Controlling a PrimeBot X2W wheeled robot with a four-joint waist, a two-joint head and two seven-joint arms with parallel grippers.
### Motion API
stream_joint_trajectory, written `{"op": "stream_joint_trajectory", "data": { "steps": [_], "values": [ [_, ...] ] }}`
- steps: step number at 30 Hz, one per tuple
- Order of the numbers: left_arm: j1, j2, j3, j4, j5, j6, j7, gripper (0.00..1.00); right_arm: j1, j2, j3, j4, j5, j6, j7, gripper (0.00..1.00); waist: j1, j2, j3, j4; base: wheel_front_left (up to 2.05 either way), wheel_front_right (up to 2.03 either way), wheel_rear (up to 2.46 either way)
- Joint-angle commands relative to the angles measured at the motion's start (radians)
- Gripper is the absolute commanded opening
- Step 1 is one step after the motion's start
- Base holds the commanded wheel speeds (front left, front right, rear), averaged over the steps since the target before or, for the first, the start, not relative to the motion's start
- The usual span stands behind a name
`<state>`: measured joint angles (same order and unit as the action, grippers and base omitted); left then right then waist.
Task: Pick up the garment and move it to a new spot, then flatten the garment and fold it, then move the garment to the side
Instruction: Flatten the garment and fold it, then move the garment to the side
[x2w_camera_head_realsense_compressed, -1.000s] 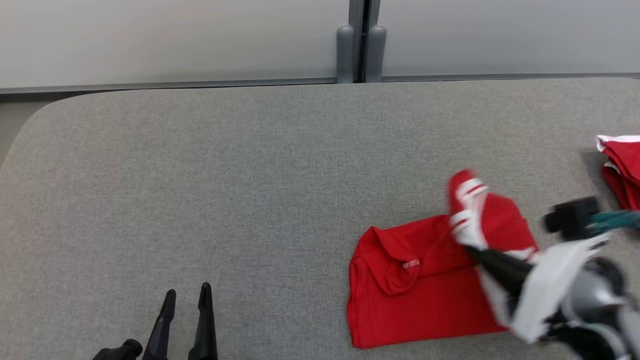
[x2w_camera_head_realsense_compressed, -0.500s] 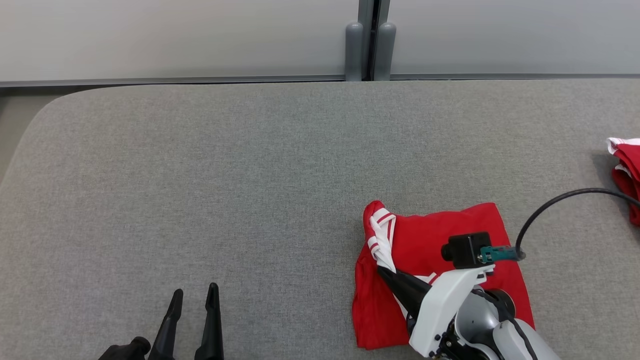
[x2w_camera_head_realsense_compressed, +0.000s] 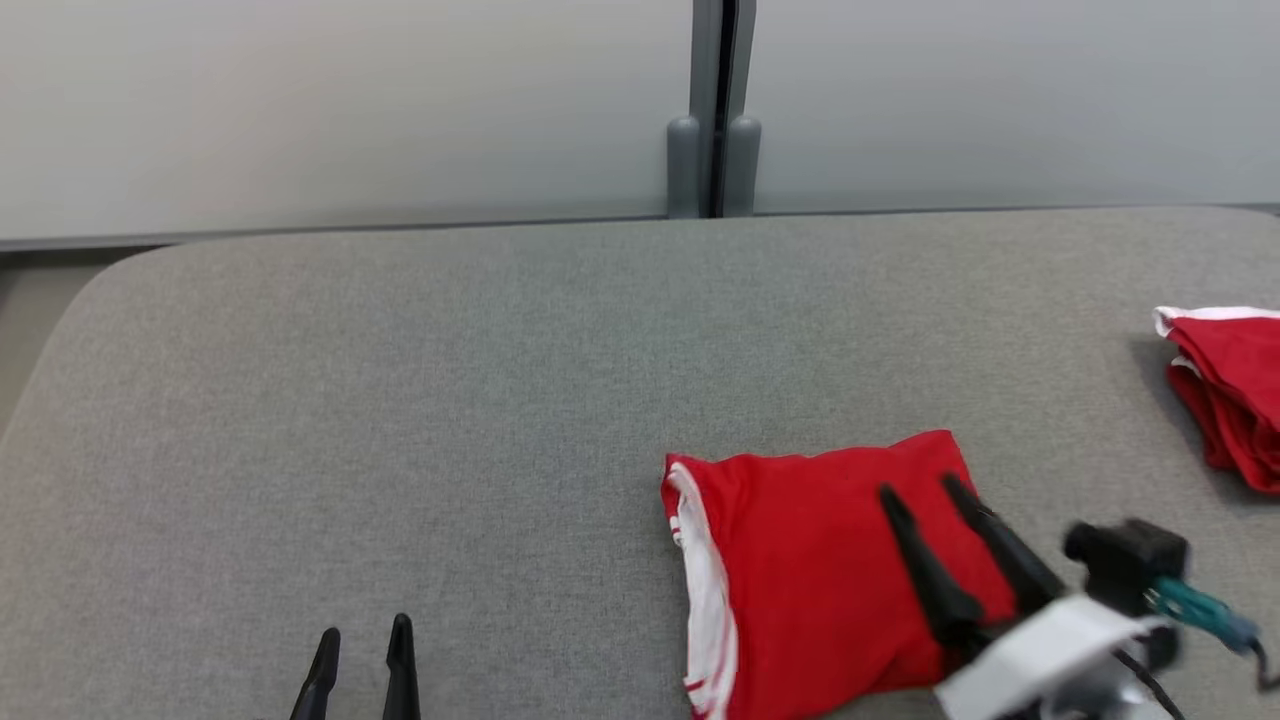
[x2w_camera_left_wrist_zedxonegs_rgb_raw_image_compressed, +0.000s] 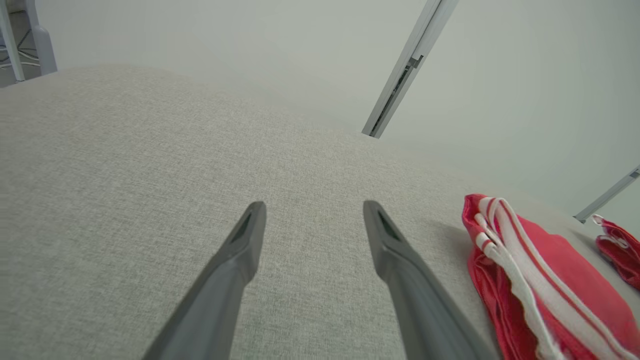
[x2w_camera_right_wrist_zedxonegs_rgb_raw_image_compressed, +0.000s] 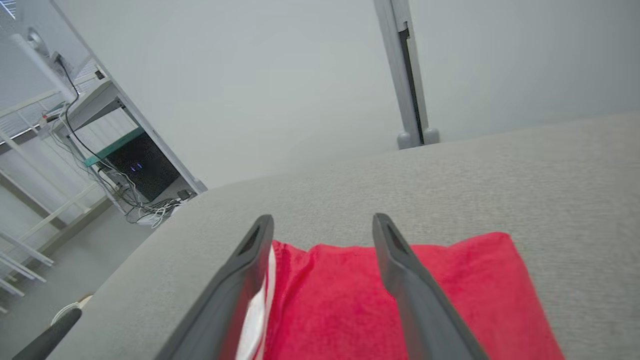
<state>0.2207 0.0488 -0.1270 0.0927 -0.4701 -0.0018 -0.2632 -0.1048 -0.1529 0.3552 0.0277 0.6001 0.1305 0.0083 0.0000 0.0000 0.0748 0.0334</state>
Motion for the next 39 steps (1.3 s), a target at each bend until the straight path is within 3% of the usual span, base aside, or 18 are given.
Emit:
{"op": "stream_joint_trajectory", "data": {
  "steps": [1, 8, 11, 19, 33, 36, 39],
  "values": [
    [0.017, 0.004, 0.012, -0.005, 0.021, -0.004, -0.001, 1.0, 0.05, -0.047, -0.041, 0.011, -0.044, 0.0, -0.053, 1.0, 0.0, 0.0, -0.033, -0.015, 0.0, 0.0, 0.0],
    [0.04, 0.003, 0.042, -0.013, 0.047, -0.013, -0.001, 1.0, 0.165, -0.125, -0.222, 0.156, -0.253, 0.0, -0.255, 1.0, 0.0, 0.0, -0.082, -0.021, 0.0, 0.0, 0.0],
    [0.047, 0.004, 0.053, -0.022, 0.072, -0.016, -0.001, 1.0, 0.197, -0.103, -0.293, 0.197, -0.313, 0.0, -0.274, 1.0, 0.0, 0.0, -0.097, -0.018, 0.0, 0.0, 0.0],
    [0.051, 0.003, 0.082, -0.045, 0.126, -0.028, -0.001, 1.0, 0.29, -0.018, -0.415, 0.128, -0.402, 0.0, -0.275, 1.0, 0.0, 0.0, -0.125, -0.007, 0.0, 0.0, 0.0],
    [0.05, 0.004, 0.091, -0.035, 0.139, -0.034, -0.001, 1.0, 0.263, -0.008, -0.388, 0.107, -0.384, 0.0, -0.274, 1.0, 0.0, 0.0, -0.114, -0.003, 0.0, 0.0, 0.0],
    [0.032, 0.003, 0.085, -0.033, 0.145, -0.037, -0.001, 1.0, 0.206, -0.054, -0.295, 0.16, -0.324, 0.0, -0.271, 1.0, 0.0, 0.0, -0.09, 0.006, 0.0, 0.0, 0.0],
    [0.019, 0.004, 0.072, -0.022, 0.147, -0.042, -0.001, 1.0, 0.117, -0.117, -0.204, 0.237, -0.261, 0.0, -0.179, 1.0, 0.0, 0.0, -0.068, 0.017, 0.0, 0.0, 0.0]
  ]
}}
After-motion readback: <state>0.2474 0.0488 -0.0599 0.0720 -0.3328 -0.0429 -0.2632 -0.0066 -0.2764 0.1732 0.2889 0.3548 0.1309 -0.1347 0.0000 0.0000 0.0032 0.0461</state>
